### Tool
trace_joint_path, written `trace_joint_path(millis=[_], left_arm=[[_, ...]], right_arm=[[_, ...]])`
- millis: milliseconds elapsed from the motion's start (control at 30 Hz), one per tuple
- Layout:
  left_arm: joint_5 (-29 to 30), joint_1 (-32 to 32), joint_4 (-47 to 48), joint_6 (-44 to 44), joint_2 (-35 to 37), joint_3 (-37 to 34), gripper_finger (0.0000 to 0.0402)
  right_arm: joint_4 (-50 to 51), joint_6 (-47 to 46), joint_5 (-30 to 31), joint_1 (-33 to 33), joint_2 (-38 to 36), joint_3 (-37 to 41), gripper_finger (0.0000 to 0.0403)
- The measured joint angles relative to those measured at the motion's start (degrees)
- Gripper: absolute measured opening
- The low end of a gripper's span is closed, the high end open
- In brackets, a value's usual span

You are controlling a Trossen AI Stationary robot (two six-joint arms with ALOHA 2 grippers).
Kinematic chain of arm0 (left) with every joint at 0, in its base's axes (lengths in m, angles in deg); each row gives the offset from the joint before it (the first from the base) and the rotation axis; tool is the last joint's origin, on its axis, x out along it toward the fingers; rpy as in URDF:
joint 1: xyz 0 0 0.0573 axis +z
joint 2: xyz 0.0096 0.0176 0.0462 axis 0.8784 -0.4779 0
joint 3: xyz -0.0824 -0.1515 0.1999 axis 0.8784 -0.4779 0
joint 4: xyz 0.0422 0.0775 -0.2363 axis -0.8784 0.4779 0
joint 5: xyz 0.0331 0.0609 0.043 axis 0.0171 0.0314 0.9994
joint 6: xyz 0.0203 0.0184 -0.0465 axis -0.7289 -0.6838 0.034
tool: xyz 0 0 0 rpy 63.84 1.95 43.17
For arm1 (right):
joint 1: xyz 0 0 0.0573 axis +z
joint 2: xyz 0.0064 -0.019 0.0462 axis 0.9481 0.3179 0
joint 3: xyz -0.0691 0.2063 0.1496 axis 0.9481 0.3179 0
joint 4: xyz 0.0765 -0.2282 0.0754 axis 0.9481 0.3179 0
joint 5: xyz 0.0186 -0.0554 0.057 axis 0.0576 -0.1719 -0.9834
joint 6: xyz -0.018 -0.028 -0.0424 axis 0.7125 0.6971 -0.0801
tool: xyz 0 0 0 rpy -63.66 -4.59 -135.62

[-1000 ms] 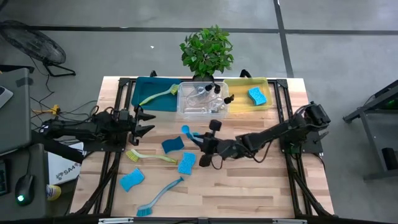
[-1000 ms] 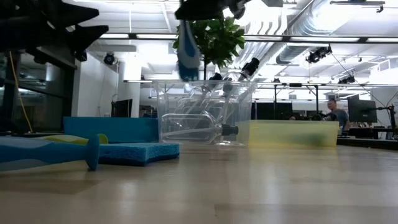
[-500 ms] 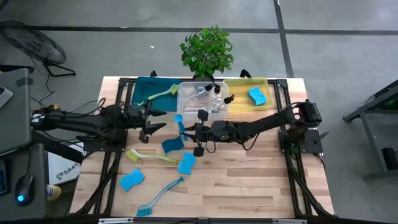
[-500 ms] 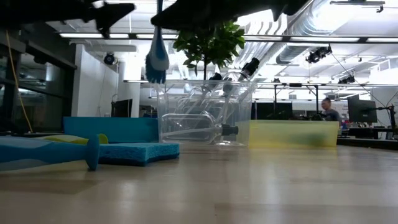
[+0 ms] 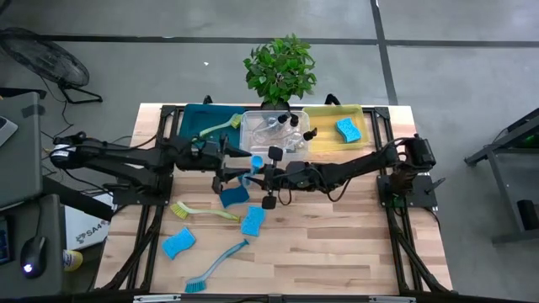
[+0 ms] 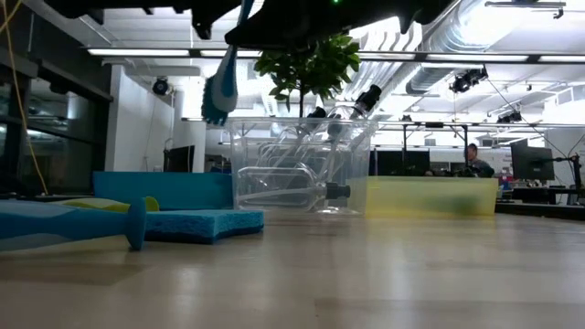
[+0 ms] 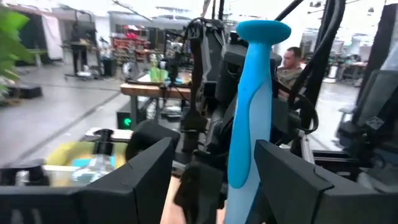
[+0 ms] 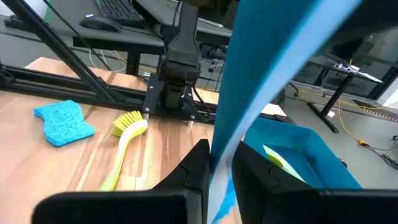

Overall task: Pick & Place Kitchen Sink Supplies
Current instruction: Put the blue dish brush into the blue bin

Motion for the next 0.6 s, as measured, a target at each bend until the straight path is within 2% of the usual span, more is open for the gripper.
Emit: trace_joint_path(millis=[133, 267, 367, 600], left_arm=[[-4.8, 0.0, 0.26, 0.86, -1.92, 2.13, 0.0227], [-8.25, 0.05, 1.9, 1.44, -1.64, 2.99, 0.0227], [-8.35, -0.03, 2.55, 1.46, -0.5, 2.99, 0.0227], [-7.82, -0.02, 2.55, 1.44, -0.63, 3.04, 0.0227]], right_arm=[[1.32, 0.0, 0.29, -0.64, -0.04, 0.0, 0.004], [3.4, -0.14, 3.6, -0.59, 0.0, 0.0, 0.0039], [5.01, -1.22, 7.13, 0.27, 0.0, 0.0, 0.0039], [3.48, -1.45, 7.35, 0.62, 0.0, 0.0, 0.0039]])
